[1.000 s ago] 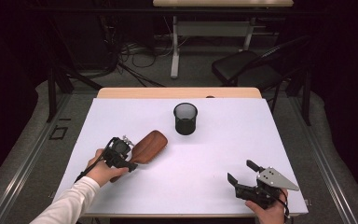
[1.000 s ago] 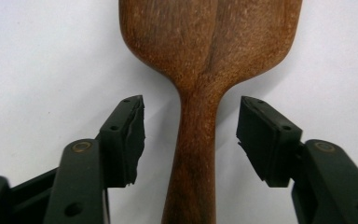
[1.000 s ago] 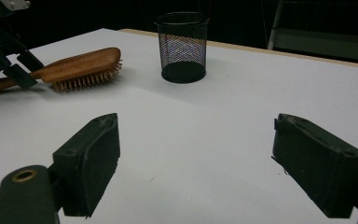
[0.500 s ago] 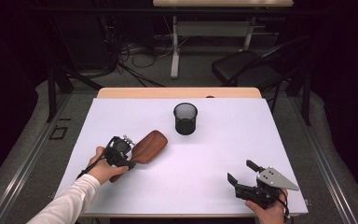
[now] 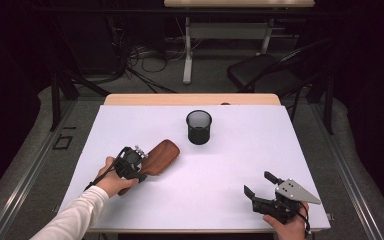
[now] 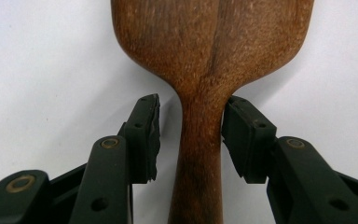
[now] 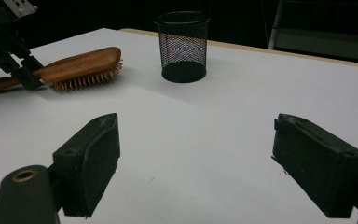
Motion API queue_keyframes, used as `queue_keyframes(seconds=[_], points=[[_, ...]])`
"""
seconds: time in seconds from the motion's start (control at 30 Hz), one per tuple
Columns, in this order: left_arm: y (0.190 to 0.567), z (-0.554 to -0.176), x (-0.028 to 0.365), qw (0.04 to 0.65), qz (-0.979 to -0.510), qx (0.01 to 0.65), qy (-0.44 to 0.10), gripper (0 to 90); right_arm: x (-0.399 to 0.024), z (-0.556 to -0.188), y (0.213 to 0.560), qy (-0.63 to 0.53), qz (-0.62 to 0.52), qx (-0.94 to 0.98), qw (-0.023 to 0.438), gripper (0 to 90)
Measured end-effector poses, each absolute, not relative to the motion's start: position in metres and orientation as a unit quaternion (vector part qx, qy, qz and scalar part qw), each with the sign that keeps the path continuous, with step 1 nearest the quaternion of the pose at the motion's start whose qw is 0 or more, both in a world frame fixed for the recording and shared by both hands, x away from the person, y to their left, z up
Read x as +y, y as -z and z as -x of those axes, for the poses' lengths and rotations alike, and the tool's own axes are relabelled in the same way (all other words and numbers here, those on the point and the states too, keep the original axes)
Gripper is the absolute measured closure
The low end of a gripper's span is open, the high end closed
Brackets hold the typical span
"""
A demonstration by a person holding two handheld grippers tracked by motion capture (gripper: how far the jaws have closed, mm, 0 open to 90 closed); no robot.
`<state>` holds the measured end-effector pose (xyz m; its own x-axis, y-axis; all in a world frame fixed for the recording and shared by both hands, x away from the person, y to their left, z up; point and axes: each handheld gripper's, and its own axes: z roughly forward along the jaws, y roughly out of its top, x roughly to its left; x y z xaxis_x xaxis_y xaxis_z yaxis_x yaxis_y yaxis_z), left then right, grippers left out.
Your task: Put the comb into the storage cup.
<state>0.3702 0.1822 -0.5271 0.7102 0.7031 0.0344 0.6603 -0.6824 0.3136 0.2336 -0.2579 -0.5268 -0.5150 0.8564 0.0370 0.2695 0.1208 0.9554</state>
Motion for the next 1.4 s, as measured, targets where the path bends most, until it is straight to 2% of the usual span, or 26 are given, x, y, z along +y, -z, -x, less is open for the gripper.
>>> queue_keyframes(seconds=[0.27,0.63,1.4], points=[[0.5272,-0.3703,0.1787,0.144,-0.917,0.362,-0.083,62.8,-0.2580,-0.2336,0.5269,-0.524,-0.405,0.695,0.280,14.6],[0.5304,-0.3706,0.1790,0.150,-0.921,0.350,-0.081,67.3,-0.2583,-0.2334,0.5268,-0.525,-0.406,0.695,0.279,14.5],[0.5342,-0.3650,0.1881,0.189,-0.912,0.353,-0.084,71.7,-0.2580,-0.2339,0.5273,-0.526,-0.404,0.694,0.280,14.6]])
